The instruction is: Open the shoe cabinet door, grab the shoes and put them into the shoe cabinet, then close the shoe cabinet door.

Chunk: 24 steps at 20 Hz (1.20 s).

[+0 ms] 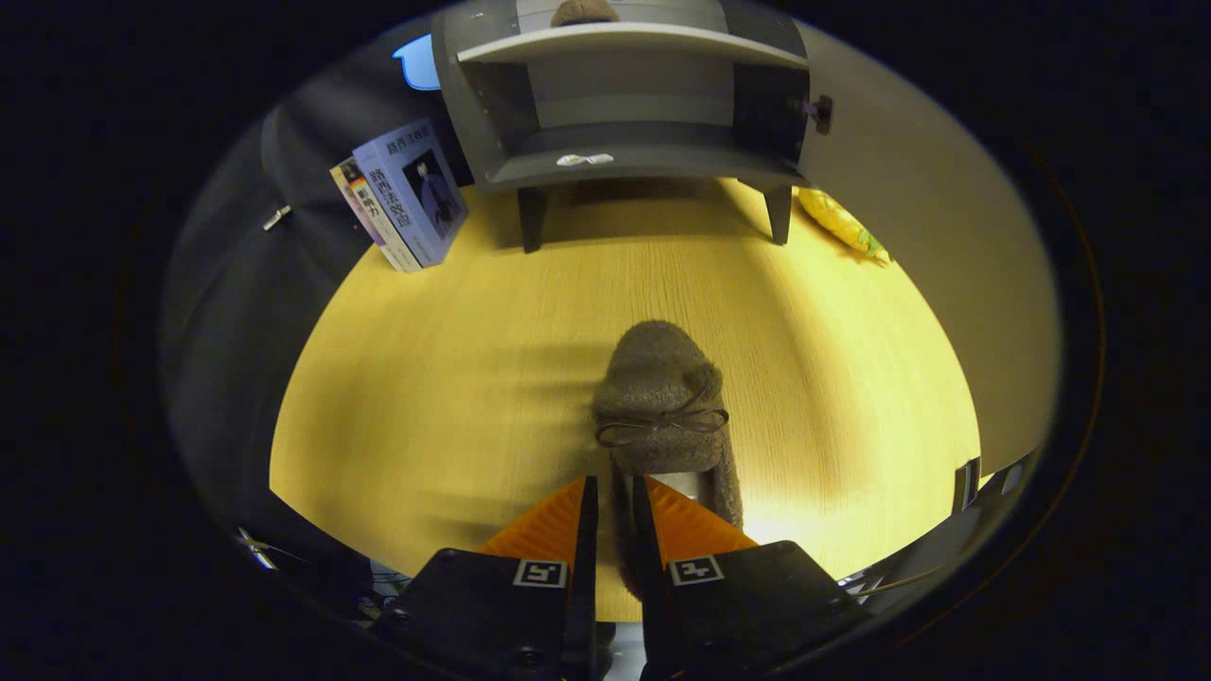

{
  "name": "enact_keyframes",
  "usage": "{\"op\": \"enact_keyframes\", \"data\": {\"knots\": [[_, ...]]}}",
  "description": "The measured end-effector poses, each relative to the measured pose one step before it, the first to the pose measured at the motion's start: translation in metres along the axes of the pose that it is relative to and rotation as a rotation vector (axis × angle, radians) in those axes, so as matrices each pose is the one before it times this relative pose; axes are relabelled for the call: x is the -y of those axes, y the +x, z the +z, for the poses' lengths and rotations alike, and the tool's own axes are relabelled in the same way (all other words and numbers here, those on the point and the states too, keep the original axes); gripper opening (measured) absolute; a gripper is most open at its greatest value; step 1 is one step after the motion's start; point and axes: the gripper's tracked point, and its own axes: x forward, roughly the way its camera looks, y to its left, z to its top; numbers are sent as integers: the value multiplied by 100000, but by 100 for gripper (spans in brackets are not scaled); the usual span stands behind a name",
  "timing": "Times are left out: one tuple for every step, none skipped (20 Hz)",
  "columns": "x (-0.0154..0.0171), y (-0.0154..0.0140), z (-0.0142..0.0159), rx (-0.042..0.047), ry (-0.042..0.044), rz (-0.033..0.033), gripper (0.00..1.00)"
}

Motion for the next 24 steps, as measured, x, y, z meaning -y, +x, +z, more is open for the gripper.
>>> {"op": "enact_keyframes", "data": {"knots": [[-80, 699, -60, -86, 794, 284, 25], [-167, 546, -58, 74, 71, 692, 24], [-190, 538, -44, 183, -507, 662, 24], [-111, 517, 46, 271, -924, 272, 24], [-147, 648, 116, 320, -989, 237, 25], [-34, 544, 137, 516, -734, -233, 24], [-13, 459, 217, 1175, -634, -106, 24], [-34, 410, 314, 1289, -527, 41, 25], [-122, 476, 319, 1287, -85, 422, 25], [-44, 204, 339, 1818, 154, 616, 24], [79, 196, 515, 2570, 805, 180, 25], [99, 349, 635, 2848, 994, 71, 26], [201, 263, 430, 2198, 428, -474, 27], [380, 543, 180, 1044, -126, -1147, 29], [353, 560, -114, -113, -96, -1037, 28], [227, 353, 252, -317, 447, -553, 24], [106, 224, 327, 1144, 337, -319, 23], [247, 380, 418, 1658, 259, -709, 23], [231, 376, 288, 1089, 39, -700, 23], [283, 313, 221, 899, 316, -515, 23], [248, 288, 269, 1005, 452, -576, 24], [161, 333, 269, 971, 341, -385, 23], [74, 94, 157, 684, -12, 23, 23], [111, 90, 22, -10, -10, -163, 23]]}}
